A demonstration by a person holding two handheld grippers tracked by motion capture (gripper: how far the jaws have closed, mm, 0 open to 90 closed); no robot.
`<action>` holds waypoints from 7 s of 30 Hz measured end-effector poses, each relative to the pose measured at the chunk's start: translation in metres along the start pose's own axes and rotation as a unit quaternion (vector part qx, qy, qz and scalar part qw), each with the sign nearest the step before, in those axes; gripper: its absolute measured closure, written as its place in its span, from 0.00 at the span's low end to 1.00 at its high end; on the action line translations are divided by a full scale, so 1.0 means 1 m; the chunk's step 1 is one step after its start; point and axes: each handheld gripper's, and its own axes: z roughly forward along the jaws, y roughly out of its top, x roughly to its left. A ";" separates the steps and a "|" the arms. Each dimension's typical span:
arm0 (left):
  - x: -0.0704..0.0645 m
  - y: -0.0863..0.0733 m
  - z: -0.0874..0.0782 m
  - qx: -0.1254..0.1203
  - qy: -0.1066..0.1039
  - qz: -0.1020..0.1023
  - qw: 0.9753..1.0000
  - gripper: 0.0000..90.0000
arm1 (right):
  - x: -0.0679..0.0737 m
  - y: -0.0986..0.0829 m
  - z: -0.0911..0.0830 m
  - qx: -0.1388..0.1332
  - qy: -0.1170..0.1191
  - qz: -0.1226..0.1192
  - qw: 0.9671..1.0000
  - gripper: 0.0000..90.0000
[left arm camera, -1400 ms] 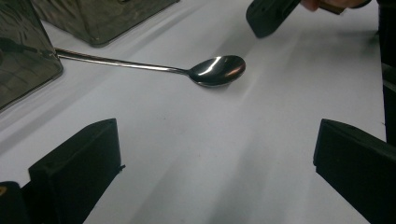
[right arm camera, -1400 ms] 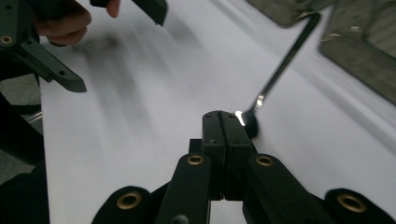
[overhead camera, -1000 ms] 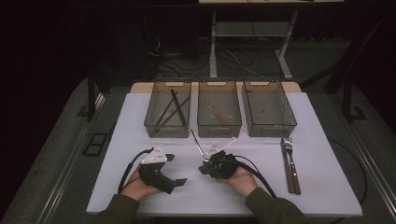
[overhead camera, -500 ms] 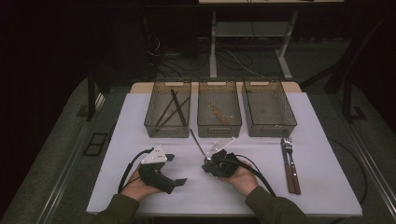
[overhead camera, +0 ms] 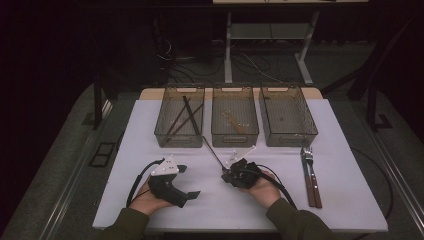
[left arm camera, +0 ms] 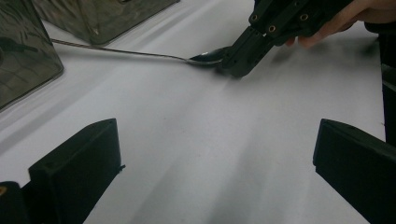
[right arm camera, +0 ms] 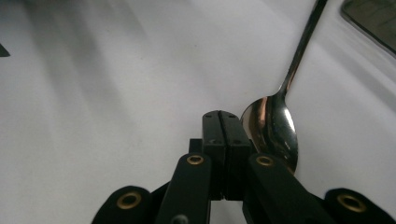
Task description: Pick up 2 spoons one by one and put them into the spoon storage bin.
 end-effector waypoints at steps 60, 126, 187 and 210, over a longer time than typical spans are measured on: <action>-0.001 0.000 0.001 0.003 0.000 -0.001 1.000 0.00 | -0.053 -0.004 -0.017 -0.031 -0.022 0.087 0.995 0.57; -0.001 0.000 0.000 0.004 0.000 0.001 1.000 0.00 | -0.037 -0.007 -0.020 -0.032 -0.019 0.050 0.998 0.98; 0.001 0.000 0.001 -0.001 0.001 0.008 1.000 0.00 | -0.103 0.044 -0.093 -0.121 -0.134 0.096 0.979 0.98; 0.001 0.000 0.001 -0.003 -0.002 0.010 1.000 0.00 | -0.136 0.067 -0.052 -0.050 -0.178 0.114 0.976 0.98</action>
